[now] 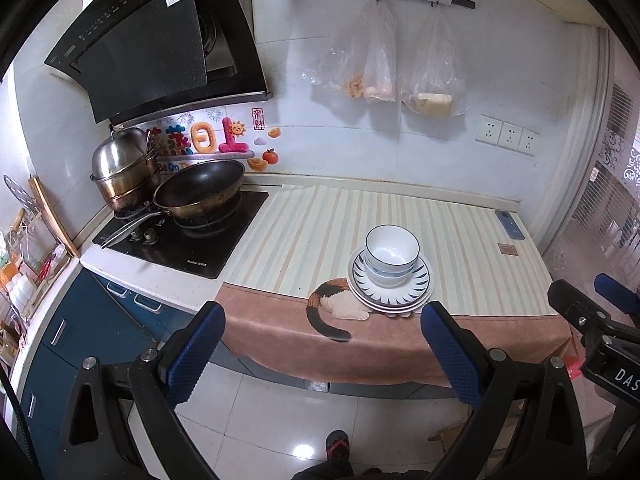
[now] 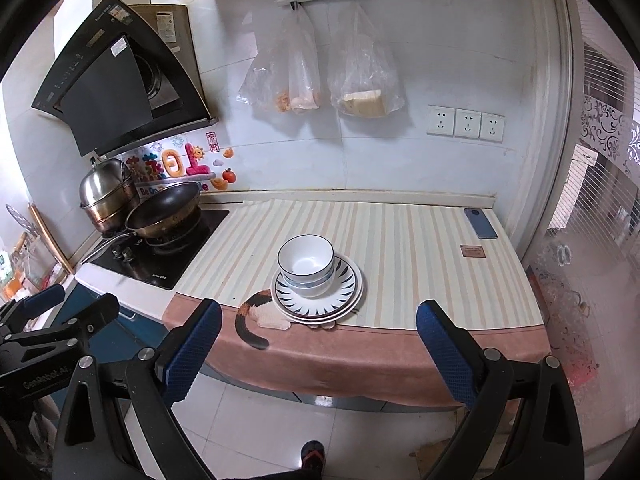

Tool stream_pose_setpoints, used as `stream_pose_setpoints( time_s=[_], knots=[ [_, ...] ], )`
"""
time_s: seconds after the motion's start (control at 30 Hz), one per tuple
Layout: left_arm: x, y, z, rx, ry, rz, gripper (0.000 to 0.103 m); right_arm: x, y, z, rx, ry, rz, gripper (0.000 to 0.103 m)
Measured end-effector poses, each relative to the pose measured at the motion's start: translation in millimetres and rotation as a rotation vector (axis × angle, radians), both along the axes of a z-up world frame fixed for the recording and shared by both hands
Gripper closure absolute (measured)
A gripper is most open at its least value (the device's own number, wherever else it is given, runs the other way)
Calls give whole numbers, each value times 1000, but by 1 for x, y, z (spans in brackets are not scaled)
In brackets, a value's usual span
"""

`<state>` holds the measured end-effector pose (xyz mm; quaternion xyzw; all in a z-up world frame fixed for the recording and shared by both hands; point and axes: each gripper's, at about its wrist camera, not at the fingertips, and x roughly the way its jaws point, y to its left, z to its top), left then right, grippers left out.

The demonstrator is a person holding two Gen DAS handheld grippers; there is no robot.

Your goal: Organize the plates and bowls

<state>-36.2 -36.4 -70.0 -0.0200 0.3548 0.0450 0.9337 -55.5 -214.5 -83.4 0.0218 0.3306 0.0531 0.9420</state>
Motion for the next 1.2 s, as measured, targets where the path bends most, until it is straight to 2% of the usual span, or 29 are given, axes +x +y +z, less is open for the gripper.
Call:
stream_pose_setpoints(
  time_s=[1.2],
  knots=[
    [12, 2, 8, -13, -1, -12, 3, 11, -6, -8, 10, 6, -20, 3]
  ],
)
